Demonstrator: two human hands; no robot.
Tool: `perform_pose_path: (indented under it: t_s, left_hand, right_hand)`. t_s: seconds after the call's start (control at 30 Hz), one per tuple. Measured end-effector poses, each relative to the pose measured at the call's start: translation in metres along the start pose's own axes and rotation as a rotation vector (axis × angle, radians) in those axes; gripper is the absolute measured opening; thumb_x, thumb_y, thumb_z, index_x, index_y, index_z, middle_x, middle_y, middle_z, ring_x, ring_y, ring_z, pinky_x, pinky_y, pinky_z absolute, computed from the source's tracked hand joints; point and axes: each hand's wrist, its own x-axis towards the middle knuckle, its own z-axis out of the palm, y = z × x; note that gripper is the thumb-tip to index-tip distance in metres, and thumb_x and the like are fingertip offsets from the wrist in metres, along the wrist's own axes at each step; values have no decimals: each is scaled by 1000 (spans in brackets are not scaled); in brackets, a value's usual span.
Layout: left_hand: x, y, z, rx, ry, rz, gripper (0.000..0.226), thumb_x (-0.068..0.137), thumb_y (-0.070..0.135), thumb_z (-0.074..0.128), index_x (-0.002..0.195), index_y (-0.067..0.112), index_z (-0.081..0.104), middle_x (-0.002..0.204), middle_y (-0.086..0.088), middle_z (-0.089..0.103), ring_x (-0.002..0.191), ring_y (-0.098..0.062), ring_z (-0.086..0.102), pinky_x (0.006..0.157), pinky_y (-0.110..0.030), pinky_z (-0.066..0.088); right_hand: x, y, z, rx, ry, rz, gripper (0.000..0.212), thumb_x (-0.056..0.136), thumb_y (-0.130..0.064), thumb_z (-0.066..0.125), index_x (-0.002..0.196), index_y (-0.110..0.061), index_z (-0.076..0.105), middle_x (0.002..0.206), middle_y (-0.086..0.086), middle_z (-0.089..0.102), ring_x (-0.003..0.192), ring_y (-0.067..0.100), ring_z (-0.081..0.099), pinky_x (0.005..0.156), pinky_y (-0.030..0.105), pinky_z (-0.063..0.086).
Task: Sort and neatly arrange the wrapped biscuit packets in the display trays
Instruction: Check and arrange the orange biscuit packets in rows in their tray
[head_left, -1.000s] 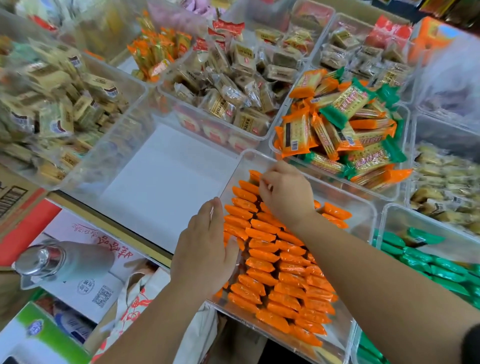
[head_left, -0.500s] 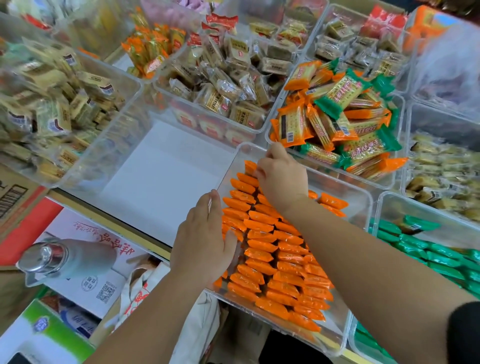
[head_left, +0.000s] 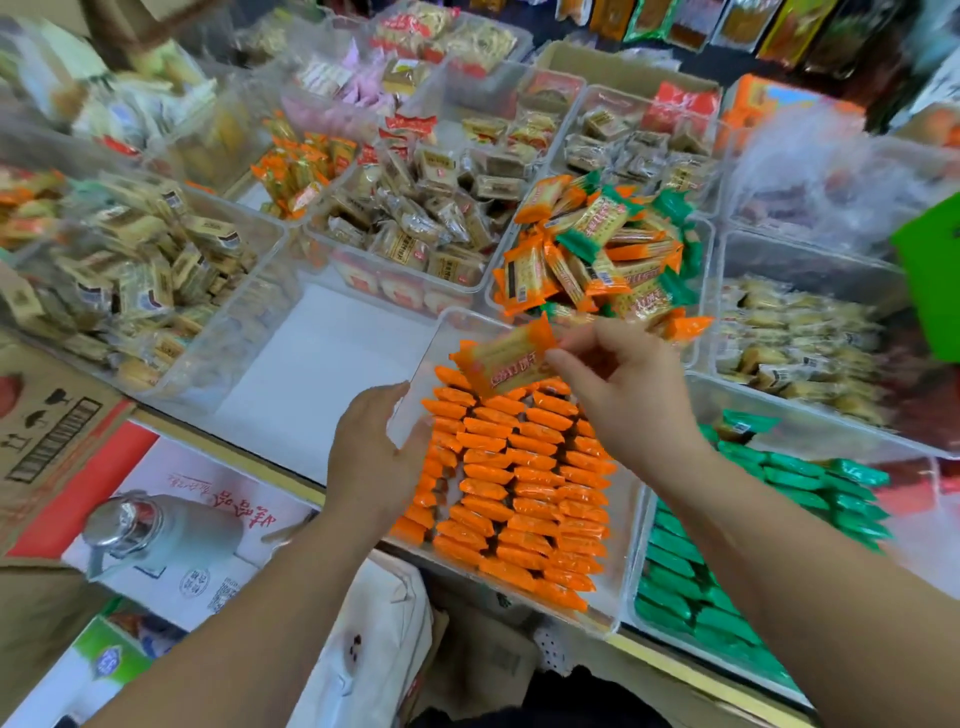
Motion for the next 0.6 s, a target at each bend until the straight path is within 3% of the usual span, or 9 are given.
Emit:
perform_pose_path:
  t_s: [0.13,0.3,0.37,0.5,0.6]
  left_hand:
    - [-49,48,-16,-507,-123,-224,15,101,24,57,109,24,70,94,-5,73,79,-15,69,66,-30,54]
    - [-107,64,-34,-697,-57,-290,13,94,12,67,93,19,77,85,-7,74,71,-22,60,70,-36,53]
    - [-126,69,-46,-837,-65,-322,9,87,9,70,87,13,78,87,-10,74,72,-24,57,69,-36,50]
    - [-158,71,-69,-1021,-132,-346,25,71,10,69,93,0,69,96,-11,77,76,-23,64,70,-33,54]
    - [-176,67,-77,-1043,-166,-367,35,73,9,68,103,-7,67,96,-17,74,76,-22,68,63,-27,58]
  right_hand:
    - [-58,-18,-20,158,-31,114,7,89,-17,75,82,-18,72,73,-7,67,68,8,60,62,21,47]
    - [-114,-40,-34,341,-36,255,8,87,-16,76,80,-15,73,70,1,69,68,21,64,63,32,53]
    - [-128,-50,-42,522,-86,368,9,85,-15,76,78,-12,73,72,5,70,68,19,63,63,30,55]
    - [-150,-60,-54,1012,-280,593,14,71,-20,79,62,-20,69,76,4,65,70,16,56,61,25,48]
    - [-163,-63,-58,1243,-420,616,28,61,-22,95,67,-15,68,82,6,67,67,14,59,56,24,49]
